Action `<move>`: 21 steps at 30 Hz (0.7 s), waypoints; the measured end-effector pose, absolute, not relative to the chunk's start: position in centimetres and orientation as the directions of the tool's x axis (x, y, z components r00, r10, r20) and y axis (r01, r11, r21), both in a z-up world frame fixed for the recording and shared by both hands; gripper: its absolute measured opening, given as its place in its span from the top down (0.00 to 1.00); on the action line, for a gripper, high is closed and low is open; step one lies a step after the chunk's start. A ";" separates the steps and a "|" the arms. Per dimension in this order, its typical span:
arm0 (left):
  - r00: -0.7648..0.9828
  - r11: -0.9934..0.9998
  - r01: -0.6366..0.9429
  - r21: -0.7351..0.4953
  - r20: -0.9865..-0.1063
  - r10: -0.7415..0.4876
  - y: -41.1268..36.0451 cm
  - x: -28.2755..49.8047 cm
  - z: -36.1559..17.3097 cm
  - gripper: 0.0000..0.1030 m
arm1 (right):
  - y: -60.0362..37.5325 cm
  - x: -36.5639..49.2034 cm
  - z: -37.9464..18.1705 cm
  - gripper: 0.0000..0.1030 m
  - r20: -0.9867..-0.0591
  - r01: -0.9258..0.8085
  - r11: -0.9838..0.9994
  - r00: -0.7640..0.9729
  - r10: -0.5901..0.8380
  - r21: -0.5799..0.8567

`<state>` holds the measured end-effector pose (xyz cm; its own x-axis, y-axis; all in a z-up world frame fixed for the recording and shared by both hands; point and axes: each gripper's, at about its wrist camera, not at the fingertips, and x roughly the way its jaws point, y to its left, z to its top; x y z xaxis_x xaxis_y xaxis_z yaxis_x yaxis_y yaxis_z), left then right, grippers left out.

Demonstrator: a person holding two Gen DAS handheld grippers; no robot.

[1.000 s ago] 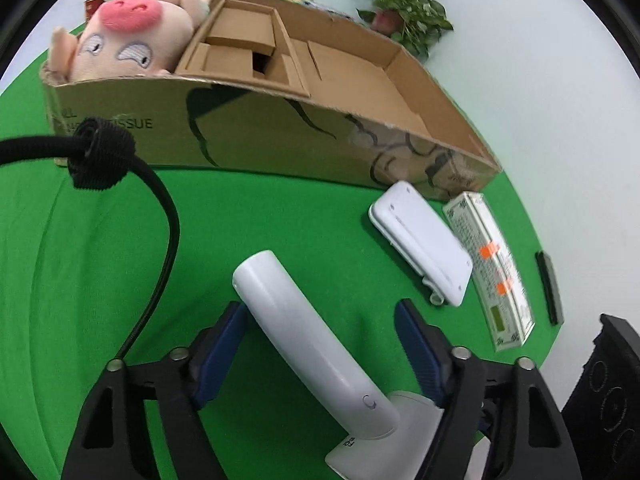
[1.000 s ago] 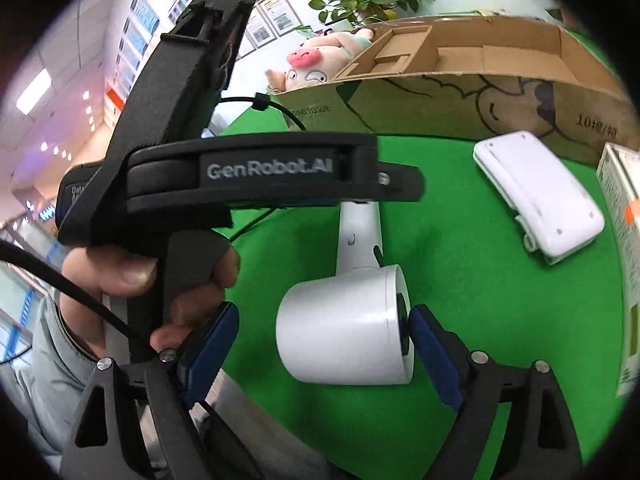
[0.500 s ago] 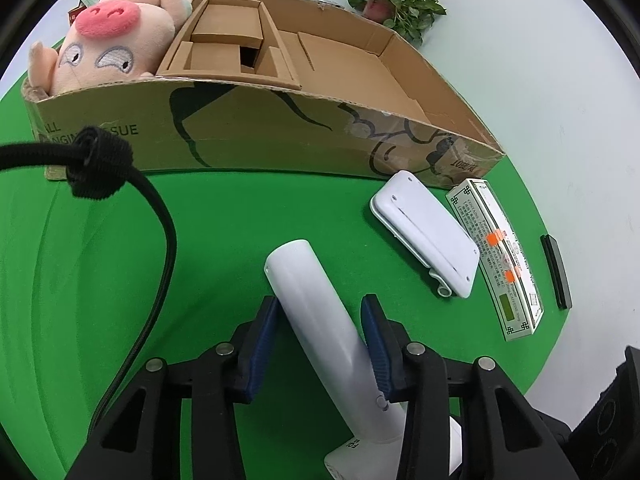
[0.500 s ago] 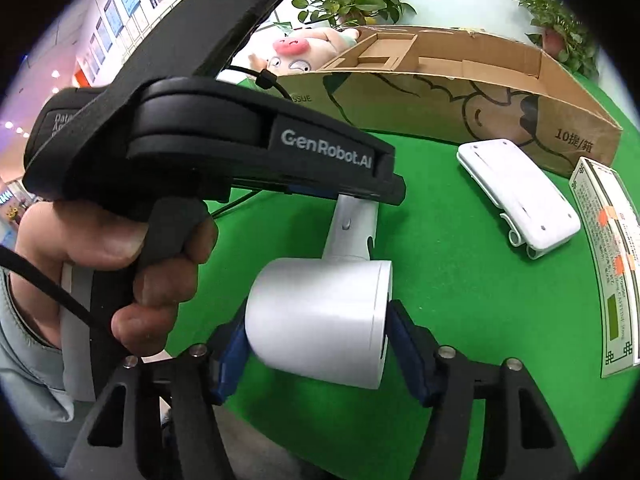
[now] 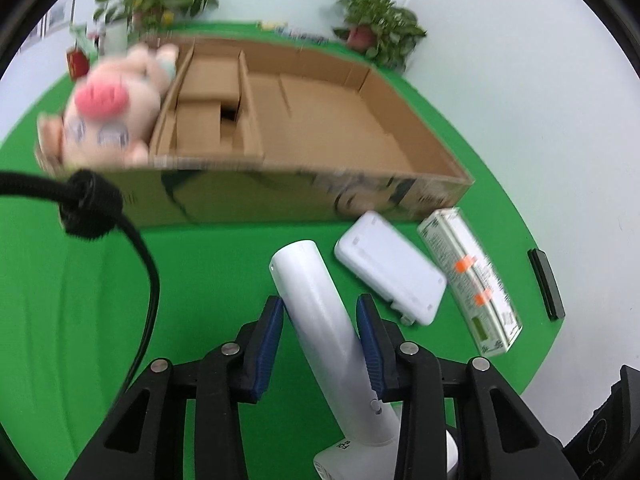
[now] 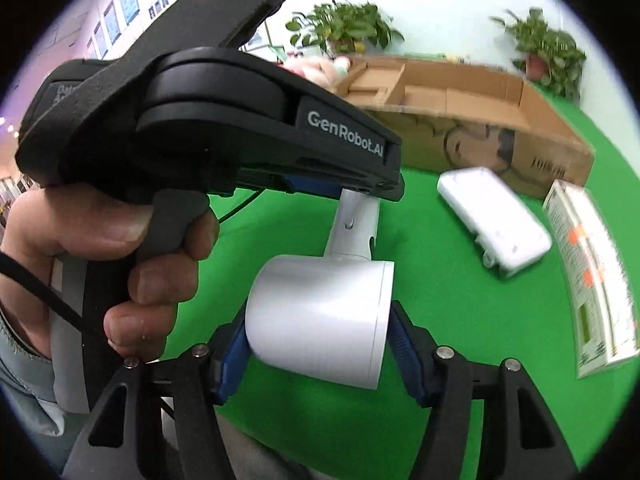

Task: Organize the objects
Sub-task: 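Carry the hair dryer with both tools over the cardboard box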

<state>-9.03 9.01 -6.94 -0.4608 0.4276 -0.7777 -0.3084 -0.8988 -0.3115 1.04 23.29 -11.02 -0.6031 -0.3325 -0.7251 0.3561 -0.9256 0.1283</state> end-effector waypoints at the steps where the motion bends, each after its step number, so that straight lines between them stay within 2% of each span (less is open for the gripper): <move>1: -0.475 -0.900 -0.318 -0.298 -0.771 0.423 9.2 -8.9 -6.2 0.66 | 23.3 1.0 -10.7 0.40 -0.717 0.357 -0.926 -0.613 -0.331 0.122; 21: -0.612 -0.864 -0.477 -0.159 -0.646 0.457 14.8 -13.0 8.6 0.69 | 26.5 -5.1 -3.5 0.40 -0.546 0.318 -0.946 -0.782 -0.300 0.065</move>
